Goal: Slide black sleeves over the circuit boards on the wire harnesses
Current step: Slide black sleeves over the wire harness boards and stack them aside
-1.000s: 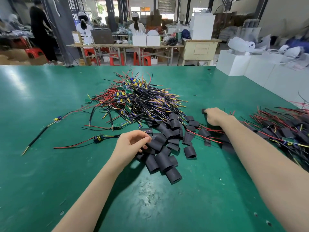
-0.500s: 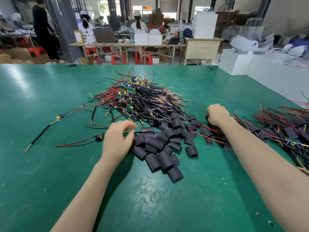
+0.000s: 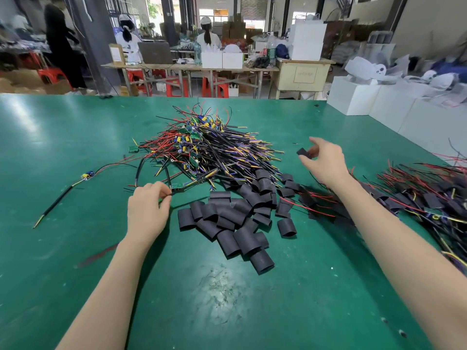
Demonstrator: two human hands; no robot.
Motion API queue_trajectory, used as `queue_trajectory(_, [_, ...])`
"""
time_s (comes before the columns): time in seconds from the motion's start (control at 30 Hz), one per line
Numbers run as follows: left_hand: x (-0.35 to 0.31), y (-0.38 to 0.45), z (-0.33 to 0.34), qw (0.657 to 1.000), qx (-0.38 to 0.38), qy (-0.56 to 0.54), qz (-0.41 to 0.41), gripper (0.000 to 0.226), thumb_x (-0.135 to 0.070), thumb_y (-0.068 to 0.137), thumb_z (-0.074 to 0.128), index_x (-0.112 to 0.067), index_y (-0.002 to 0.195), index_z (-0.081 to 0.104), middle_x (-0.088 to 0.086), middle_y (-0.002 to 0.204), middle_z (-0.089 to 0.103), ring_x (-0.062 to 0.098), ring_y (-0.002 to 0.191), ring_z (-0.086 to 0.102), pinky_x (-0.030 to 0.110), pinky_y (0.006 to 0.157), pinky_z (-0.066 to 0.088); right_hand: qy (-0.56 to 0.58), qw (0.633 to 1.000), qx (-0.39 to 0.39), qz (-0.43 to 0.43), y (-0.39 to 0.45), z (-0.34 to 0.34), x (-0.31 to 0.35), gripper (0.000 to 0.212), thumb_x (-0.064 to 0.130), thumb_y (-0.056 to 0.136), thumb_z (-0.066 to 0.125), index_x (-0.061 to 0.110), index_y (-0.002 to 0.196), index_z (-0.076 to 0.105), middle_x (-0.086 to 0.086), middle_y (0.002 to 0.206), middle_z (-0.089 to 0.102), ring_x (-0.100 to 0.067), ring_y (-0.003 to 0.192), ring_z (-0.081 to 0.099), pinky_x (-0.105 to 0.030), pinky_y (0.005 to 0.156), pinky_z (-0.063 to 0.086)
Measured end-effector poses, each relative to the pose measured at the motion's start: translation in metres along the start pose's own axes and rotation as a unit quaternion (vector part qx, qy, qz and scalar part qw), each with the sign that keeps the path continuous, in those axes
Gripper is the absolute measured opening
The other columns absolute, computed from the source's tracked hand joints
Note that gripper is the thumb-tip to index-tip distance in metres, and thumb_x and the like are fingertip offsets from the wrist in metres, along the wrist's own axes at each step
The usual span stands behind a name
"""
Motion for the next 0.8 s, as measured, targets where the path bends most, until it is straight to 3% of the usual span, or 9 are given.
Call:
queue_trajectory(0.1, [-0.011,-0.002,-0.007,0.984,-0.025,-0.175,-0.003,0.008,-0.002,0.091,0.060,-0.010,0.093,0.060,0.006,0.088,0.068,0.026,0.085,0.063,0.029,0.082,0.047,0.132,0.989,0.007,-0.058,-0.034,-0.007,0.023,0.054,0.012,0.081,0.074,0.007,0.131,0.054,-0.004,0.094,0.069,-0.020,0.088,0.067,-0.032,0.086,0.051])
queue_trajectory(0.17, [-0.025,-0.003,-0.007,0.952,0.019,-0.306,-0.004,0.013,0.000,0.092,0.059,-0.013,0.092,0.059,0.008,0.080,0.068,0.020,0.074,0.065,0.021,0.074,0.050,0.174,0.979,0.030,-0.102,-0.060,-0.009,0.035,0.059,0.010,0.078,0.077,0.011,0.132,0.053,0.001,0.090,0.067,-0.013,0.084,0.065,-0.017,0.077,0.050])
queue_trajectory(0.23, [-0.041,-0.007,-0.006,0.928,0.081,-0.364,0.027,0.018,0.001,0.091,0.060,-0.017,0.090,0.063,0.009,0.074,0.068,0.016,0.060,0.059,0.022,0.065,0.050,0.191,0.970,0.060,-0.136,-0.083,-0.010,0.042,0.065,0.008,0.076,0.079,0.014,0.134,0.051,0.004,0.091,0.067,-0.006,0.083,0.063,-0.009,0.070,0.048])
queue_trajectory(0.33, [-0.057,-0.013,-0.002,0.909,0.132,-0.390,0.064,0.015,0.001,0.091,0.061,-0.013,0.091,0.065,0.002,0.071,0.067,0.012,0.051,0.049,0.019,0.056,0.045,0.193,0.963,0.076,-0.171,-0.108,-0.008,0.046,0.068,0.002,0.075,0.077,0.015,0.137,0.050,0.008,0.093,0.065,-0.006,0.082,0.062,-0.013,0.074,0.052])
queue_trajectory(0.47, [-0.064,-0.017,0.003,0.889,0.148,-0.428,0.065,0.015,0.002,0.091,0.061,-0.013,0.091,0.066,0.003,0.071,0.067,0.012,0.051,0.047,0.018,0.055,0.044,0.174,0.960,0.086,-0.201,-0.121,-0.007,0.046,0.066,-0.002,0.076,0.072,0.013,0.136,0.049,0.003,0.095,0.066,-0.010,0.078,0.062,-0.009,0.078,0.047])
queue_trajectory(0.53, [-0.065,-0.018,0.005,0.893,0.158,-0.415,0.076,0.017,0.001,0.091,0.061,-0.015,0.090,0.066,0.004,0.071,0.068,0.013,0.051,0.047,0.018,0.055,0.044,0.162,0.960,0.079,-0.215,-0.123,-0.009,0.046,0.066,0.000,0.076,0.073,0.014,0.136,0.050,0.005,0.094,0.066,-0.012,0.077,0.063,-0.008,0.080,0.044])
queue_trajectory(0.67, [-0.065,-0.020,0.009,0.903,0.180,-0.377,0.104,0.020,0.000,0.091,0.062,-0.019,0.091,0.067,0.002,0.074,0.070,0.012,0.050,0.048,0.017,0.056,0.045,0.167,0.958,0.065,-0.222,-0.125,-0.015,0.049,0.065,0.001,0.076,0.073,0.016,0.135,0.050,0.007,0.095,0.066,-0.013,0.081,0.064,-0.022,0.088,0.049])
queue_trajectory(0.8, [-0.063,-0.020,0.011,0.905,0.182,-0.371,0.099,0.024,-0.003,0.093,0.062,-0.027,0.089,0.066,0.001,0.073,0.070,0.011,0.050,0.048,0.016,0.055,0.044,0.172,0.954,0.061,-0.237,-0.128,-0.019,0.055,0.064,0.002,0.075,0.074,0.016,0.133,0.052,0.010,0.097,0.066,-0.009,0.091,0.063,-0.026,0.092,0.048])
Point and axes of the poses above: each hand's wrist, its own y-axis towards the middle knuckle, its own z-axis out of the palm, x = y × z, the point moved 5 cm from there along y, towards the middle knuckle
